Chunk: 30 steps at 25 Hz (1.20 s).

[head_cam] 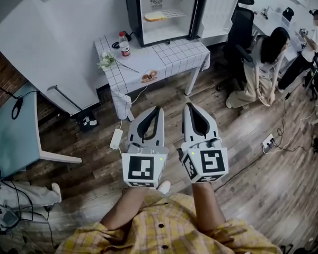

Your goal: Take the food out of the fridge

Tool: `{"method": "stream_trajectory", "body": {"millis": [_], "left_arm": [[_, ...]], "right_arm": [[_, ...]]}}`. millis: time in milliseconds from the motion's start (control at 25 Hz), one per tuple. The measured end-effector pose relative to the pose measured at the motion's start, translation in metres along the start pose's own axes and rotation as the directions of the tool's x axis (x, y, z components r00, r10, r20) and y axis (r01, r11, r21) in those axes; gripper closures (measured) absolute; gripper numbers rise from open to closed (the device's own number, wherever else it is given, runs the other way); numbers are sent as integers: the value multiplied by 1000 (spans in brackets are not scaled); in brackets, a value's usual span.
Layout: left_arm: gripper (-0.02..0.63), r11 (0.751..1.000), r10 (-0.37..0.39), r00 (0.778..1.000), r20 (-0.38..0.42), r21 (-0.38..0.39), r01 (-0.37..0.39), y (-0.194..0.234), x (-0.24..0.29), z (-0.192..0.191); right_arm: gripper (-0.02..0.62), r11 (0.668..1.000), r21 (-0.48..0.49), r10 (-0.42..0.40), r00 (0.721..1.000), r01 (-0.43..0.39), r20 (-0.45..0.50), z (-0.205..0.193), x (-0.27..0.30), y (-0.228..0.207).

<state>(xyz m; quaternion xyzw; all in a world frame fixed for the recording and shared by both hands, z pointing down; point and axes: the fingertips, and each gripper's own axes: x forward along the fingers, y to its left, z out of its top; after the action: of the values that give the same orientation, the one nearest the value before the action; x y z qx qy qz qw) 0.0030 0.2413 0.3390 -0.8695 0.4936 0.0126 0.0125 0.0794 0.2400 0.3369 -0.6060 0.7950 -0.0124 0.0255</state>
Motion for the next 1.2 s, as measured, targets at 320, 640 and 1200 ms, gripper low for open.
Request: {"method": "stream_trajectory", "body": {"millis": [320, 640, 1200], "left_arm": [[600, 1000, 14, 1000, 5, -4, -14, 33, 44, -2], [598, 1000, 18, 1000, 2, -2, -18, 79, 113, -10], [600, 1000, 4, 1000, -4, -5, -4, 171, 228, 3]], "right_arm": [[589, 1000, 18, 7, 1000, -7, 4, -4, 51, -8], [589, 999, 39, 8, 1000, -8, 4, -11, 132, -26], [589, 1000, 23, -18, 1000, 19, -17, 7, 273, -44]]}}
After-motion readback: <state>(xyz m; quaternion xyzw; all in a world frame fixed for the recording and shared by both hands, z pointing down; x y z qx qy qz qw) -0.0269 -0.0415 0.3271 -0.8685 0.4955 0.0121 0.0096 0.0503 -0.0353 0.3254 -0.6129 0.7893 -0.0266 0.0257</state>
